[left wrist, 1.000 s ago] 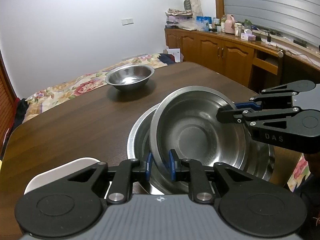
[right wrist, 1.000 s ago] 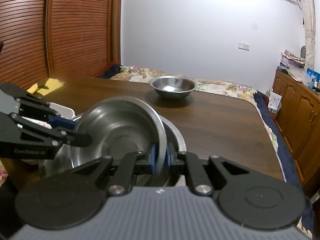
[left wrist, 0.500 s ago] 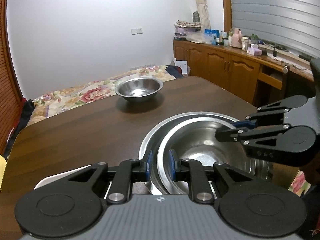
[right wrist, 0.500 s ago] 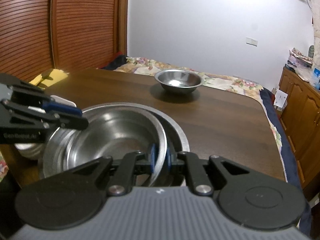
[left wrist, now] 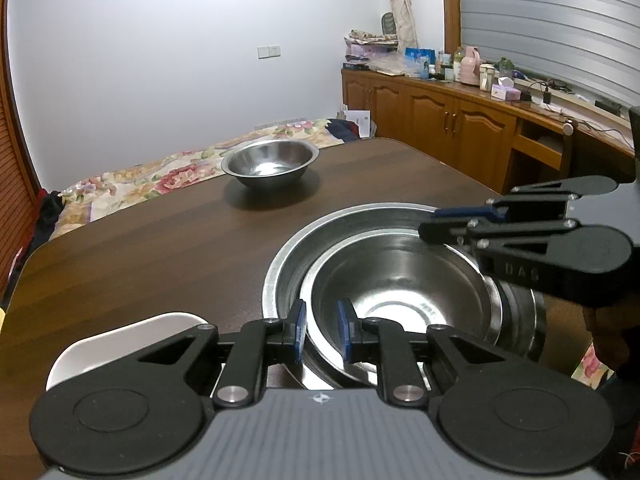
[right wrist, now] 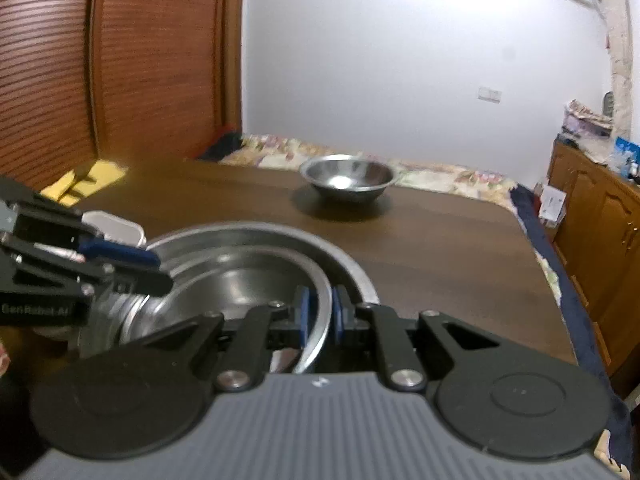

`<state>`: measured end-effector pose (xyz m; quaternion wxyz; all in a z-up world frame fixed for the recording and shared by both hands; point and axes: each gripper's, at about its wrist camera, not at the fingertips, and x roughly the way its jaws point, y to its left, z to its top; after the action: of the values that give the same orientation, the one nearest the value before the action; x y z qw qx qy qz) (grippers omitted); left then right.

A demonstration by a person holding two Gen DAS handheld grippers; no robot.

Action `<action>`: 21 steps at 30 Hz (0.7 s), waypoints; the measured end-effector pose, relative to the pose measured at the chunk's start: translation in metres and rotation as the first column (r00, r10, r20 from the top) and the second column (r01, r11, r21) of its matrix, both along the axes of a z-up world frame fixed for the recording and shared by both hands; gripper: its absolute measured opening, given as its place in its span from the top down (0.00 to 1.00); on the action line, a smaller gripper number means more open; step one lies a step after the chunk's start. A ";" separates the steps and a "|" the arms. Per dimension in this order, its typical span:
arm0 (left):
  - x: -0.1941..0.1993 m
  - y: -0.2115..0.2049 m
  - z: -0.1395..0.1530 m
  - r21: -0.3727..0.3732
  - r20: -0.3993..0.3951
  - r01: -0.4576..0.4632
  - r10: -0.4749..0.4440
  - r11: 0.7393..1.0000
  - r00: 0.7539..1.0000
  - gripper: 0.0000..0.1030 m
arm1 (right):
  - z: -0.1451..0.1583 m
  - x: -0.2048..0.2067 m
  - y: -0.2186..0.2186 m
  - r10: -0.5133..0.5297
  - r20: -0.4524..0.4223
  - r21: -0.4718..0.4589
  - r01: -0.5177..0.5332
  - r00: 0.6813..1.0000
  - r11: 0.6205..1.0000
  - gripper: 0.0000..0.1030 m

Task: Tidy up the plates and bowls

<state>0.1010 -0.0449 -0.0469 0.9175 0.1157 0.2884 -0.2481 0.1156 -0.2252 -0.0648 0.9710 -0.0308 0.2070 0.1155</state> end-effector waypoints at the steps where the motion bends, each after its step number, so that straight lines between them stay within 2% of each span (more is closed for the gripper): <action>1: 0.000 0.002 0.000 -0.003 -0.001 0.000 0.000 1.000 1.000 0.81 | 0.002 0.000 -0.001 -0.004 0.009 0.009 0.004 1.000 1.000 0.87; 21: 0.006 0.009 0.023 -0.079 0.040 -0.030 0.033 0.996 0.999 0.81 | 0.023 -0.008 -0.012 0.004 0.038 0.086 -0.008 0.999 0.996 0.87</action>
<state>0.1068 -0.0362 -0.0237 0.9309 0.0804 0.2612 -0.2423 0.1077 -0.2370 -0.0420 0.9748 0.0081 0.1834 0.1266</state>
